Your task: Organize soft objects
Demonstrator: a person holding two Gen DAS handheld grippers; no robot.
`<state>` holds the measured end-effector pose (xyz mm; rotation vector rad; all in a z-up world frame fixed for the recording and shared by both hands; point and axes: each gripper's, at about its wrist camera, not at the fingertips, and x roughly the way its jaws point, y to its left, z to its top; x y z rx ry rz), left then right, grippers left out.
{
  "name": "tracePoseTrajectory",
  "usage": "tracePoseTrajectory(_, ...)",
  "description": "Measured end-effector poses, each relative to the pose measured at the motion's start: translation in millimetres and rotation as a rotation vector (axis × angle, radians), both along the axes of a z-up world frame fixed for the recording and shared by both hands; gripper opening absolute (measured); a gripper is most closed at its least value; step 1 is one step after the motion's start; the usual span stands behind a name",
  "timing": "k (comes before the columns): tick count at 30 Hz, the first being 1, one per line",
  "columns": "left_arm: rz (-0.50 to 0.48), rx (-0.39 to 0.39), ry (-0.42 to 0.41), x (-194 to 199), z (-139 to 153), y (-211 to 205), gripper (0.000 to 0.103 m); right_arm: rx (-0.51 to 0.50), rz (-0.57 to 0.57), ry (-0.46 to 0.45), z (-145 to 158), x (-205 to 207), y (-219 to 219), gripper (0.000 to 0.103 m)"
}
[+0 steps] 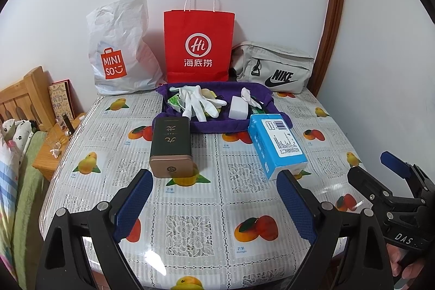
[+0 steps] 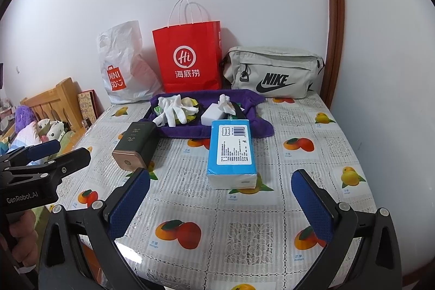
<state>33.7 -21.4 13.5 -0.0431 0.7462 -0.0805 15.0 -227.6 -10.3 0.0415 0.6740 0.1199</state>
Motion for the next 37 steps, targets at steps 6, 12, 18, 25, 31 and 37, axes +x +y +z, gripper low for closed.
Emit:
tracePoseTrajectory(6, -0.002, 0.0, 0.0, 0.0, 0.1, 0.3, 0.092, 0.0, 0.005, 0.0, -0.2, 0.3, 1.6, 0.102)
tracePoseTrajectory(12, -0.001, 0.001, 0.0, 0.2, 0.1, 0.3, 0.092, 0.001, 0.002, 0.002, -2.5, 0.3, 2.1, 0.102)
tracePoseTrajectory(18, 0.0, 0.001, 0.0, 0.2, 0.1, 0.6, 0.092, -0.001, 0.0, 0.0, -2.4, 0.0, 1.8, 0.102)
tracePoseTrajectory(25, 0.0, -0.001, 0.003, 0.5, -1.2, 0.0, 0.092, 0.001, 0.002, -0.002, -2.6, -0.2, 1.6, 0.102)
tracePoseTrajectory(31, -0.001, 0.003, 0.007, 2.8, -4.7, -0.2, 0.092, 0.007, 0.002, 0.002, -5.8, 3.5, 0.8, 0.102)
tracePoseTrajectory(37, 0.002, 0.005, 0.014, 15.2, -12.7, 1.1, 0.092, 0.019, 0.018, 0.01, -13.4, 12.7, 0.3, 0.102)
